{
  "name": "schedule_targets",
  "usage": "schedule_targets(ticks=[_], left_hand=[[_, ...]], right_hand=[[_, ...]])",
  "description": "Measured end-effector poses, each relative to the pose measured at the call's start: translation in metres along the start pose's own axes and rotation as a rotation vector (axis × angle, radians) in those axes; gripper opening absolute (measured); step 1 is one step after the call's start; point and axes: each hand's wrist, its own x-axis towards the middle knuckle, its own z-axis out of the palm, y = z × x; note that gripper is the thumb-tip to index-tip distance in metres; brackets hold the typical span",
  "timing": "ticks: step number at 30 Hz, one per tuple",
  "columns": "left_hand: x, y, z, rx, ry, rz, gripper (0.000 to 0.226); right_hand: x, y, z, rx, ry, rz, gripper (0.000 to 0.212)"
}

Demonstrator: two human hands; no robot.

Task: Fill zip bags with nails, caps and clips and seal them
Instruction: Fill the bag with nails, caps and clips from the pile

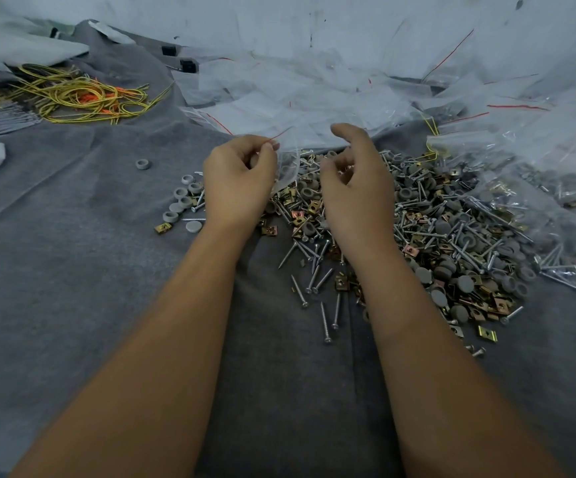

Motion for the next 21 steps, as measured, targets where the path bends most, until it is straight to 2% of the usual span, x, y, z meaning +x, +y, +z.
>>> schedule_targets(ticks=[4, 12, 19, 21], left_hand=[[0.001, -0.001, 0.001, -0.011, 0.021, -0.031, 0.019], [0.002, -0.002, 0.0, 0.001, 0.01, -0.026, 0.019], [0.002, -0.005, 0.001, 0.004, -0.012, -0.015, 0.017], [0.001, -0.005, 0.001, 0.001, -0.016, -0.015, 0.016]], right_hand=[[0.002, 0.006, -0.006, -0.14, -0.109, 0.113, 0.03], [0.004, 0.002, -0.014, -0.407, -0.246, 0.159, 0.026], [0.0, -0.006, -0.016, -0.562, -0.481, 0.083, 0.014], [0.001, -0.008, -0.018, -0.593, -0.584, 0.06, 0.017]])
